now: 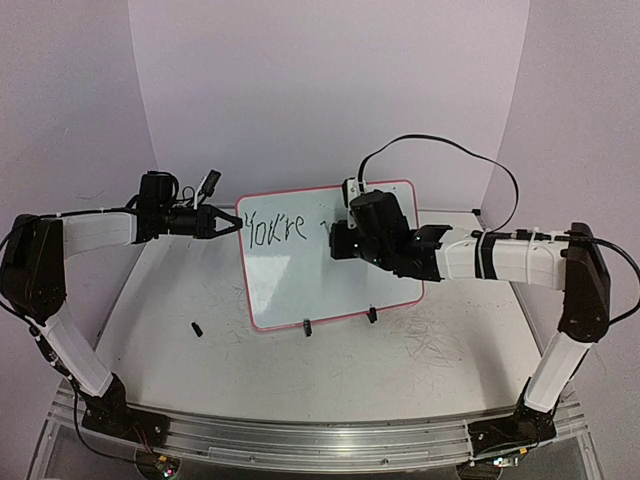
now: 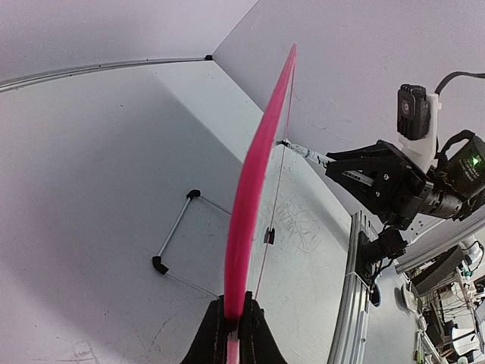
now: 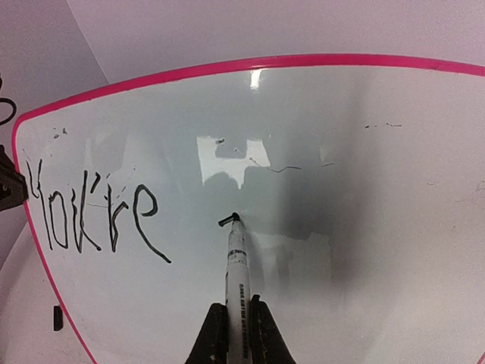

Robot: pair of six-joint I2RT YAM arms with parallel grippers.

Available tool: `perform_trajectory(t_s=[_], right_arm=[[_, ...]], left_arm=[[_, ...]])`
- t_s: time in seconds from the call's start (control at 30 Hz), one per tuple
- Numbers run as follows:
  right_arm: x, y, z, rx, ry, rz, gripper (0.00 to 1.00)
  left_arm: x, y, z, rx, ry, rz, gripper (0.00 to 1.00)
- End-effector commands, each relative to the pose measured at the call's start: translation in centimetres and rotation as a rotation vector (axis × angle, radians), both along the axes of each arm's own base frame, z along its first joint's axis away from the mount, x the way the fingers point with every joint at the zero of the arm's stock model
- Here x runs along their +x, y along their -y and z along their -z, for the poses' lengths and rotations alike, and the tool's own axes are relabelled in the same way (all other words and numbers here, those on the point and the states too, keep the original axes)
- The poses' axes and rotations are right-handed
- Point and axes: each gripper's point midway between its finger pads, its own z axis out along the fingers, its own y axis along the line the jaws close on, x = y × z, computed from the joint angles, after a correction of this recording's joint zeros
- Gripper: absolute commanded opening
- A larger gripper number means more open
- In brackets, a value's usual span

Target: Write a sentence on the whiteboard

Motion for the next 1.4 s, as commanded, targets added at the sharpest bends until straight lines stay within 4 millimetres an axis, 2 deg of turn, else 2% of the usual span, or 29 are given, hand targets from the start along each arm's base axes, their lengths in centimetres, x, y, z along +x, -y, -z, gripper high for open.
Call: perform_trajectory(t_s=[0.0, 0.43, 0.73, 1.13, 1.37], right_arm=[[1.0, 2.2, -1.1, 0.017, 0.022, 0.094, 0.00], [1.8, 1.2, -2.4, 0.036, 0.056, 0.076, 0.00], [2.1, 0.5, -2.5, 0.038, 0.062, 0.063, 0.00], [1.1, -1.0, -0.8, 0.022, 0.027, -0.005, 0.00], [0.5, -0.9, 0.0, 0.021, 0.006, -0.017, 0.00]], left_arm=[[-0.5, 0.7, -1.8, -0.007, 0.044, 0.027, 0.00], [-0.5, 0.7, -1.8, -0.006, 0.045, 0.028, 0.00], [-0.5, 0.7, -1.7, -0.006, 0.042, 0.028, 0.00], [-0.4, 0.7, -1.7, -0.006, 0.041, 0.029, 0.00], [-0.4, 0.8, -1.7, -0.008, 0.042, 0.030, 0.00]])
